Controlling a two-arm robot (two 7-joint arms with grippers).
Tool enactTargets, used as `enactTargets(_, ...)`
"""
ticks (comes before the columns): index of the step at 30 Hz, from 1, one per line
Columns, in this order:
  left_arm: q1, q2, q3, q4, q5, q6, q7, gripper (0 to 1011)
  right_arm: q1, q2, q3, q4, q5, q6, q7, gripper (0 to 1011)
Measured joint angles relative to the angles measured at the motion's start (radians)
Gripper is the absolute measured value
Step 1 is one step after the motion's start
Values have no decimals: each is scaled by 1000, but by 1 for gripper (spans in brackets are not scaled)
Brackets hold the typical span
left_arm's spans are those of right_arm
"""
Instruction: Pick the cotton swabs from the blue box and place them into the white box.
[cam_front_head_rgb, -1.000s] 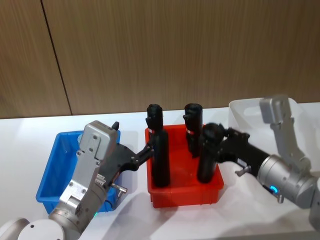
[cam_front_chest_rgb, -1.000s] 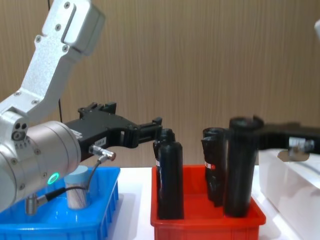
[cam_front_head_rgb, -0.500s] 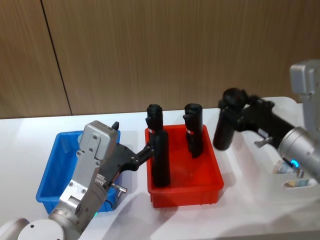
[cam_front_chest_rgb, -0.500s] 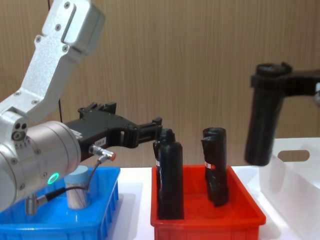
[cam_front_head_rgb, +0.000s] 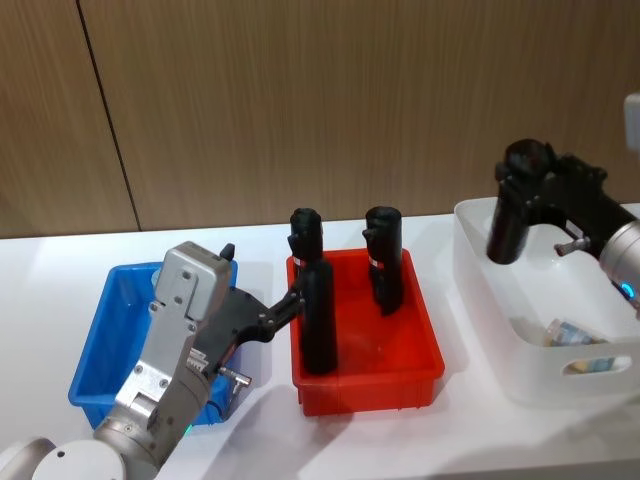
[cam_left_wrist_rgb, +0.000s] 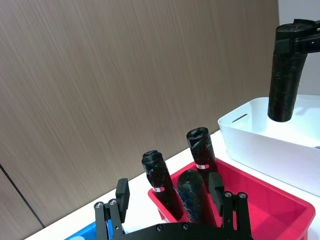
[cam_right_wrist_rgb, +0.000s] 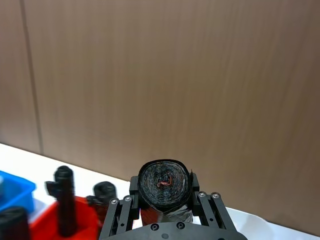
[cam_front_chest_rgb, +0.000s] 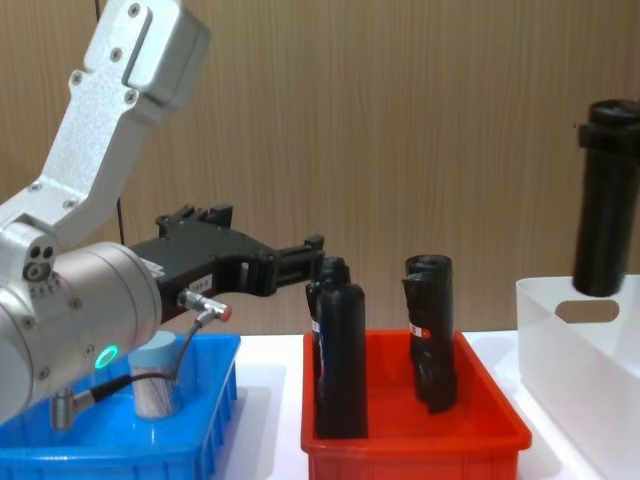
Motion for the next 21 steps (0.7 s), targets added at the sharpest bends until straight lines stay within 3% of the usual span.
enactTargets(9,0,0,0,0,0,0,0,1004,45,-2,8,109,-31,-21,-27,542)
enactTargets(19,0,0,0,0,0,0,0,1004,99,-20,5,278,-46,-75,-53,544)
enactTargets(21,0,0,0,0,0,0,0,1004,109,-24,4,310,-46,-87,-57,590)
